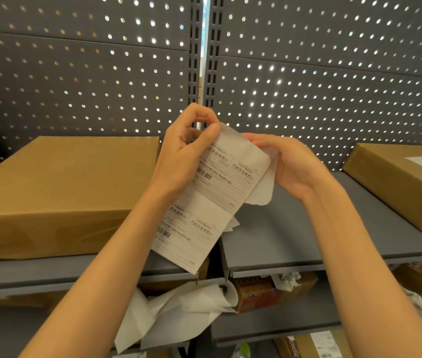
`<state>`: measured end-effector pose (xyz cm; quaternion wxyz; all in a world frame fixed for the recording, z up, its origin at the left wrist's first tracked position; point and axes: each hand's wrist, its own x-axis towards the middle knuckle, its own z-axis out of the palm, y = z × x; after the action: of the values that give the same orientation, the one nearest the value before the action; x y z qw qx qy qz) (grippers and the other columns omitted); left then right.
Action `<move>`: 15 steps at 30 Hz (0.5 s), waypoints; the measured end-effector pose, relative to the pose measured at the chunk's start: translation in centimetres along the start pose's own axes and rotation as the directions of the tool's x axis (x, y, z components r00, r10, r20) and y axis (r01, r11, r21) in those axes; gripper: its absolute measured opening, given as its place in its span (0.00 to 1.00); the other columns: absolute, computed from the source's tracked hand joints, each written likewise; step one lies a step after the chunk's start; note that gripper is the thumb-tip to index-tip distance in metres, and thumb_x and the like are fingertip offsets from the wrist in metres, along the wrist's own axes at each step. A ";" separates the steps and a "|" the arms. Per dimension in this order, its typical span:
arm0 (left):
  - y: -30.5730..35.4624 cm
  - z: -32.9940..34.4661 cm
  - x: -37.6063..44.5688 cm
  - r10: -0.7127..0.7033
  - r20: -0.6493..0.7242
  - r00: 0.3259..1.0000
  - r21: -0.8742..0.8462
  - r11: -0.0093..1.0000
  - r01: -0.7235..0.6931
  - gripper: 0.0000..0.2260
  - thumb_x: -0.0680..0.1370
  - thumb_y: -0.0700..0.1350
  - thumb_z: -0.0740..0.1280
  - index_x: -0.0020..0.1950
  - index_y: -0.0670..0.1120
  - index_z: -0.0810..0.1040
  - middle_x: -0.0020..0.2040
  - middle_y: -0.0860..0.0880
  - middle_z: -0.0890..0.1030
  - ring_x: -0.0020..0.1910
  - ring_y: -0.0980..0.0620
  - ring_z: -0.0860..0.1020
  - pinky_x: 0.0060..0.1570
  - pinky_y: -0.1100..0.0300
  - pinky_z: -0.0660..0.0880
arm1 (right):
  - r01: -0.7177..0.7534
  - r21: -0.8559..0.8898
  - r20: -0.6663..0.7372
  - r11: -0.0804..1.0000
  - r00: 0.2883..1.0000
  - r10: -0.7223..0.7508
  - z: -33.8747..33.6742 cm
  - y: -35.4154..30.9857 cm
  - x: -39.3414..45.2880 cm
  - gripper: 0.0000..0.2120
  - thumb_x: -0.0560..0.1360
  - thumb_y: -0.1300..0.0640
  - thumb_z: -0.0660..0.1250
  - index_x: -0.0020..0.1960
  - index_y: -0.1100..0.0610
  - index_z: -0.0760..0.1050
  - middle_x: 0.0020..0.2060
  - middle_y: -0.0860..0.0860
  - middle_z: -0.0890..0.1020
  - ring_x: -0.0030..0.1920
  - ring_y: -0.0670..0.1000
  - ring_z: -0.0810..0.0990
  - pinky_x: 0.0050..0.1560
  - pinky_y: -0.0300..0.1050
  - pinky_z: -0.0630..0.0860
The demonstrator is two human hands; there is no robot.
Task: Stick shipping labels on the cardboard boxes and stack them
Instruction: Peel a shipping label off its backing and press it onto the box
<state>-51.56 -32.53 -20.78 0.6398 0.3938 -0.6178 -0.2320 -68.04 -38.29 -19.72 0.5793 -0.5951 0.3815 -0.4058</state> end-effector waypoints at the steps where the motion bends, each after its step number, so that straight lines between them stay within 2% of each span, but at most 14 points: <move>1: 0.0 0.0 0.0 0.006 -0.002 1.000 0.002 1.000 -0.006 0.06 0.79 0.40 0.62 0.44 0.49 0.72 0.43 0.52 0.75 0.35 0.57 0.73 0.34 0.64 0.71 | 0.002 -0.007 -0.027 1.000 1.000 -0.002 0.1 0.0 0.0 0.11 0.74 0.62 0.63 0.53 0.62 0.81 0.49 0.53 0.84 0.47 0.51 0.82 0.51 0.48 0.78; 4: 0.2 -0.1 0.2 0.033 -0.022 0.999 0.020 0.999 -0.033 0.06 0.79 0.40 0.62 0.44 0.48 0.72 0.45 0.54 0.76 0.36 0.59 0.75 0.37 0.66 0.72 | 0.018 -0.040 -0.107 0.999 0.994 -0.022 0.2 0.1 -0.3 0.06 0.74 0.60 0.66 0.45 0.58 0.82 0.39 0.50 0.83 0.42 0.49 0.81 0.52 0.49 0.76; 9: 0.0 -0.5 0.8 0.039 -0.066 0.997 0.059 0.998 -0.035 0.04 0.79 0.43 0.63 0.44 0.49 0.74 0.45 0.51 0.79 0.43 0.55 0.78 0.44 0.61 0.76 | 0.004 0.004 -0.149 1.000 0.989 -0.004 0.0 0.0 -0.2 0.11 0.75 0.63 0.63 0.37 0.56 0.80 0.36 0.50 0.81 0.44 0.53 0.78 0.52 0.50 0.75; 12: -0.2 -0.8 1.0 0.067 -0.096 0.993 0.089 0.994 -0.059 0.03 0.78 0.43 0.64 0.44 0.49 0.75 0.44 0.51 0.79 0.45 0.52 0.78 0.49 0.55 0.76 | -0.018 0.014 -0.147 1.000 0.989 0.019 -0.2 0.2 -0.2 0.11 0.76 0.65 0.58 0.42 0.59 0.78 0.42 0.53 0.80 0.46 0.53 0.79 0.58 0.54 0.75; 15: 0.1 -0.9 1.1 0.093 -0.105 0.990 0.058 0.995 -0.087 0.05 0.78 0.40 0.64 0.44 0.49 0.75 0.43 0.51 0.79 0.42 0.53 0.78 0.46 0.55 0.76 | -0.025 0.008 -0.143 1.000 0.989 0.026 -0.4 0.4 -0.5 0.11 0.76 0.65 0.59 0.43 0.58 0.80 0.43 0.52 0.83 0.47 0.53 0.82 0.55 0.53 0.77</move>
<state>-50.55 -33.16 -20.00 0.6711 0.3944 -0.6056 -0.1649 -68.58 -38.03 -20.16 0.5574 -0.5578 0.4284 -0.4413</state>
